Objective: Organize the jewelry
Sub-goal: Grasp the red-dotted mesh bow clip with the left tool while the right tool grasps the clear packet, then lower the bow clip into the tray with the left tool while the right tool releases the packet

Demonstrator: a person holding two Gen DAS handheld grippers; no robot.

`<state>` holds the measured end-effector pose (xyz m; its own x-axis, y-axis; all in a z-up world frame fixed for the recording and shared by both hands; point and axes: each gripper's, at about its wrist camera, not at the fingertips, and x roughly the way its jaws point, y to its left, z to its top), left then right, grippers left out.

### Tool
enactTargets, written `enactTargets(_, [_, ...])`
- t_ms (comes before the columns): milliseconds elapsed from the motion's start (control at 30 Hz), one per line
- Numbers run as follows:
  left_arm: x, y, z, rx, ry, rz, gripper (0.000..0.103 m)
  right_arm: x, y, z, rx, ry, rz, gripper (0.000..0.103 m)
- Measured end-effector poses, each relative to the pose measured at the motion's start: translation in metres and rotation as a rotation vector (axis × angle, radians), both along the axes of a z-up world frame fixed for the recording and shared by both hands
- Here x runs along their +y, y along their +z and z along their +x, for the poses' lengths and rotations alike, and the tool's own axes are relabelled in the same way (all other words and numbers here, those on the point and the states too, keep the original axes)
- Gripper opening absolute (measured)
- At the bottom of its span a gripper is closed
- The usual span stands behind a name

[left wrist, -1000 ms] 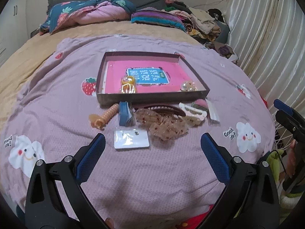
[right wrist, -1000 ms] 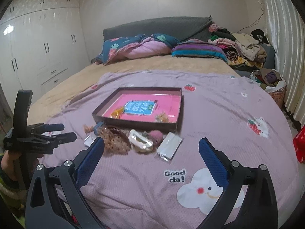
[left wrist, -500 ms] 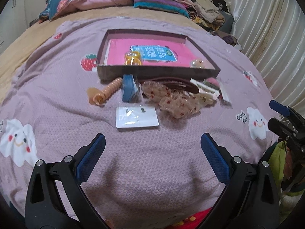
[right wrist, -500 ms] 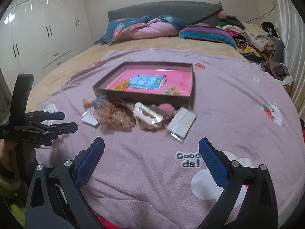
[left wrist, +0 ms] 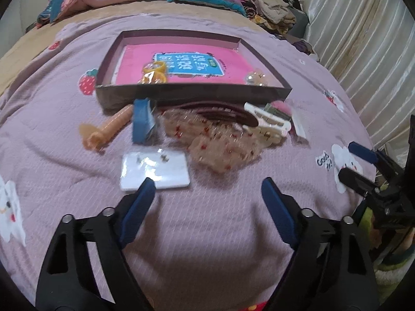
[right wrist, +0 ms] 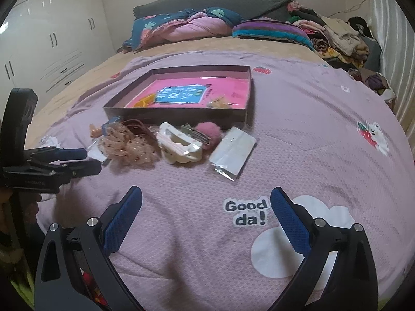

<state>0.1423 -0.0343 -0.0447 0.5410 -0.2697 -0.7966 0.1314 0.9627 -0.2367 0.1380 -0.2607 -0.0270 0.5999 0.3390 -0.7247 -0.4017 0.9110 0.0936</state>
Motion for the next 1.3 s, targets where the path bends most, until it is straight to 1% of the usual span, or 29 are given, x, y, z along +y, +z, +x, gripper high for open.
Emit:
enactTargets(100, [-0.004, -0.003, 0.013, 0.012, -0.003, -0.017, 0.069, -0.003, -0.005, 0.006, 0.012, -0.012, 0.002, 0.099])
enactTargets(233, [-0.008, -0.009, 0.028, 0.026, -0.003, -0.018, 0.059, -0.005, -0.01, 0.015, 0.026, -0.025, 0.009, 0.099])
enactTargets(300, [-0.01, -0.01, 0.034, 0.028, -0.007, -0.018, 0.052, -0.006, -0.013, 0.023, 0.038, -0.036, 0.02, 0.099])
enactTargets(367, [-0.012, -0.011, 0.039, 0.025, -0.015, -0.005, 0.035, -0.007, -0.017, 0.033, 0.057, -0.051, 0.035, 0.099])
enactTargets(467, [-0.015, -0.014, 0.045, 0.031, -0.025, -0.004, 0.023, -0.007, -0.023, 0.048, 0.086, -0.075, 0.055, 0.099])
enactTargets(567, [-0.014, -0.013, 0.044, 0.015, -0.024, 0.01, 0.016, -0.006, -0.028, 0.061, 0.106, -0.095, 0.061, 0.098])
enactTargets(600, [-0.013, -0.013, 0.044, 0.012, -0.024, 0.01, 0.015, -0.006, -0.031, 0.066, 0.115, -0.104, 0.056, 0.097])
enactTargets(700, [-0.011, -0.009, 0.042, 0.001, -0.024, 0.01, 0.011, -0.004, -0.037, 0.078, 0.139, -0.114, 0.056, 0.082])
enactTargets(767, [-0.01, -0.006, 0.041, -0.008, -0.025, 0.012, 0.01, -0.003, -0.041, 0.086, 0.154, -0.124, 0.057, 0.081])
enactTargets(867, [-0.007, -0.002, 0.037, -0.018, -0.025, 0.004, 0.009, 0.0, -0.044, 0.094, 0.152, -0.13, 0.039, 0.074])
enactTargets(967, [-0.005, 0.0, 0.035, -0.019, -0.024, -0.004, 0.007, 0.003, -0.047, 0.098, 0.152, -0.13, 0.018, 0.065])
enactTargets(1033, [-0.004, 0.001, 0.033, -0.021, -0.023, -0.01, 0.007, 0.005, -0.05, 0.099, 0.145, -0.13, -0.014, 0.048])
enactTargets(1100, [-0.003, 0.003, 0.03, -0.024, -0.025, -0.011, 0.007, 0.003, -0.051, 0.098, 0.136, -0.131, -0.033, 0.043])
enactTargets(1200, [-0.003, 0.003, 0.027, -0.024, -0.027, -0.011, 0.007, -0.007, -0.05, 0.095, 0.137, -0.137, -0.003, 0.04])
enactTargets(1300, [-0.003, 0.004, 0.021, -0.024, -0.028, -0.014, 0.007, -0.013, -0.047, 0.09, 0.125, -0.148, -0.001, 0.039])
